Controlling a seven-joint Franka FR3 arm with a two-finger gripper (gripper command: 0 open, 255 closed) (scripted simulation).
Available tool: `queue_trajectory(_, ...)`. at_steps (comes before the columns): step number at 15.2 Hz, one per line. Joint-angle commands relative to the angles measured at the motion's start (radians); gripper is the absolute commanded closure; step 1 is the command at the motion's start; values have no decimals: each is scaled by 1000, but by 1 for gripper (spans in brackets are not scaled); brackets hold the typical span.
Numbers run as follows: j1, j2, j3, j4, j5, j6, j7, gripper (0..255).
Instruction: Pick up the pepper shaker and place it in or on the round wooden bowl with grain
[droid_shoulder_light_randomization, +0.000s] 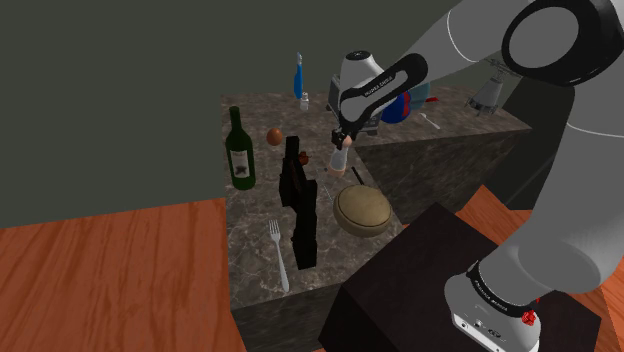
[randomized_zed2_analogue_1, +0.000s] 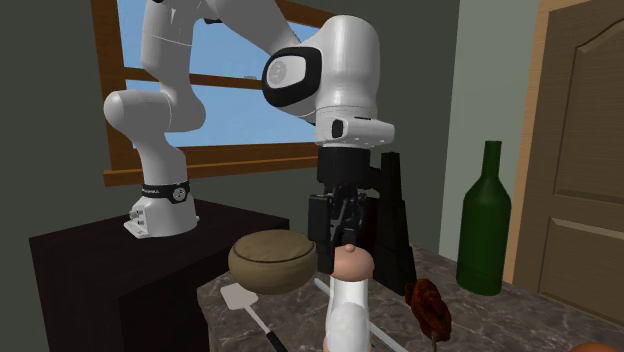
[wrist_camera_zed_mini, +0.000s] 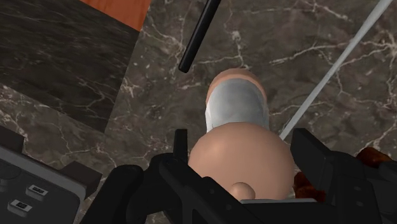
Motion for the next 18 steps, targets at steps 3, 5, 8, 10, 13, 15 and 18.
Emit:
queue_trajectory(3,0,0,0,0,0,0,0,255)
queue_trajectory(5,0,0,0,0,0,0,0,255)
queue_trajectory(8,0,-9,1,1,2,-10,-3,255)
queue_trajectory(10,-1,-28,2,4,5,-32,-8,255)
queue_trajectory(13,-1,-55,4,10,10,-65,-16,255)
queue_trajectory(15,-1,-72,5,15,13,-87,-21,255)
queue_trajectory(18,-1,-97,7,24,17,-120,-28,255)
